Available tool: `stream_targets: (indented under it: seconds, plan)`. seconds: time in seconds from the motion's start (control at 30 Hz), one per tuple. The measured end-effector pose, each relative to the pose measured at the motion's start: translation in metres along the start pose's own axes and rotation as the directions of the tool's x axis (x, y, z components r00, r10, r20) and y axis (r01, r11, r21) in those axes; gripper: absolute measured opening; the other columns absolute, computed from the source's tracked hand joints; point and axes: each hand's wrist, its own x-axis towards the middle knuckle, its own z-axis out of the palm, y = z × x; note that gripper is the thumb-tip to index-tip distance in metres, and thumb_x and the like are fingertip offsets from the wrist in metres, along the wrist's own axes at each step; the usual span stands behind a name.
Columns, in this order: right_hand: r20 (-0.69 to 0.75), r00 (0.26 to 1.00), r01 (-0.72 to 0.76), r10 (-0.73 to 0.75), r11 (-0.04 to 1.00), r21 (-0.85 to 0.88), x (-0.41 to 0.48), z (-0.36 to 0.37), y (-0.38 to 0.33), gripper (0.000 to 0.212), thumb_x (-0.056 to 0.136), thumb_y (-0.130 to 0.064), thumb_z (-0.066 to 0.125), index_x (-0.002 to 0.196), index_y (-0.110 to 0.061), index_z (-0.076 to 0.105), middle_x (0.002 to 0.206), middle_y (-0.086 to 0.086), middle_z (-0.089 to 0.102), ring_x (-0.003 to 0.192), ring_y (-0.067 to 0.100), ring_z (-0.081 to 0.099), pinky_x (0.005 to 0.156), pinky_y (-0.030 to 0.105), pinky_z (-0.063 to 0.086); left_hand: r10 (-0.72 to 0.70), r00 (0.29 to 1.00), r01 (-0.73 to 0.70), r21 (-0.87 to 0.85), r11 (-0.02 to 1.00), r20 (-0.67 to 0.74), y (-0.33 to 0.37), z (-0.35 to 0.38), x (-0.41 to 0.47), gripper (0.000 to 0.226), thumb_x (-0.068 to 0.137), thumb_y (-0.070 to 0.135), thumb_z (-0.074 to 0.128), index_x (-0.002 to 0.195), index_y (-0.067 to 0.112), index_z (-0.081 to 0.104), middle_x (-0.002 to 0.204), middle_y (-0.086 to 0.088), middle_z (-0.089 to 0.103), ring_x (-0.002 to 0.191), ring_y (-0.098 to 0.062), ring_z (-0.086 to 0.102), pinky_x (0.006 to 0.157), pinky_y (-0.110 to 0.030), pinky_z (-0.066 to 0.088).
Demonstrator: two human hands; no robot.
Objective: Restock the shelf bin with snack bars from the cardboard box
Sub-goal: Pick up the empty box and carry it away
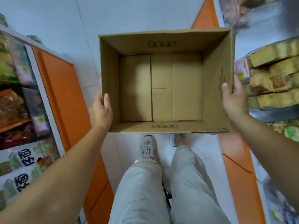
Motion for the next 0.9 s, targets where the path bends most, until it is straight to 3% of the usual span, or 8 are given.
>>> stream_targets:
  seconds: [0.17,0.3,0.43,0.6,0.77,0.9]
  plan:
    - [0.071,0.99,0.122,-0.12,0.992,-0.013,0.081,0.01,-0.084,0.052,0.094,-0.036,0.044,0.145,-0.031,0.036,0.142,-0.007,0.051,0.13,0.014,0.047,0.109,0.026,0.035,-0.062,0.991,0.056,-0.057,0.997,-0.118,0.044,-0.026,0.044,0.035,0.099,0.05,0.033,0.114,0.029,0.057,0.098,-0.005,0.069,0.09,-0.033,0.066,0.08,-0.051,0.056]
    - [0.152,0.97,0.2,-0.19,0.978,-0.053,0.125,0.011,-0.151,0.048,0.098,-0.033,0.044,0.145,-0.033,0.035,0.141,-0.004,0.052,0.129,0.017,0.048,0.108,0.031,0.038,-0.13,0.975,0.108,-0.125,0.986,-0.18,0.08,-0.042,0.07,0.034,0.104,0.043,0.037,0.127,0.027,0.057,0.105,0.004,0.068,0.095,-0.02,0.066,0.083,-0.037,0.056]
    - [0.185,0.961,0.216,-0.204,0.975,-0.048,0.155,0.025,-0.208,0.051,0.099,-0.029,0.045,0.149,-0.026,0.031,0.147,-0.004,0.044,0.136,0.013,0.04,0.103,0.017,0.028,-0.168,0.968,0.142,-0.15,0.978,-0.184,0.097,-0.06,0.107,0.037,0.104,0.041,0.038,0.134,0.026,0.054,0.106,0.013,0.062,0.094,-0.009,0.06,0.081,-0.027,0.049]
    - [0.189,0.951,0.254,-0.246,0.967,-0.02,0.191,0.065,-0.268,0.05,0.097,-0.028,0.047,0.146,-0.029,0.036,0.144,-0.008,0.048,0.132,0.009,0.044,0.11,0.024,0.033,-0.186,0.967,0.16,-0.153,0.975,-0.175,0.095,-0.081,0.172,0.035,0.104,0.041,0.038,0.13,0.026,0.056,0.103,0.011,0.064,0.095,-0.014,0.064,0.082,-0.031,0.052]
    - [0.165,0.96,0.226,-0.225,0.974,0.013,0.22,0.098,-0.324,0.049,0.099,-0.026,0.046,0.147,-0.029,0.034,0.147,-0.007,0.044,0.135,0.01,0.039,0.103,0.018,0.027,-0.197,0.966,0.178,-0.123,0.976,-0.166,0.11,-0.103,0.244,0.04,0.104,0.038,0.041,0.14,0.021,0.047,0.125,0.003,0.061,0.118,-0.022,0.059,0.091,-0.036,0.05]
    - [0.15,0.963,0.225,-0.225,0.974,0.018,0.24,0.112,-0.366,0.048,0.1,-0.024,0.045,0.146,-0.026,0.037,0.146,-0.006,0.045,0.135,0.011,0.039,0.104,0.019,0.029,-0.182,0.973,0.165,-0.121,0.979,-0.143,0.134,-0.126,0.294,0.046,0.104,0.032,0.042,0.148,0.023,0.036,0.131,-0.003,0.059,0.121,-0.026,0.057,0.095,-0.038,0.047]
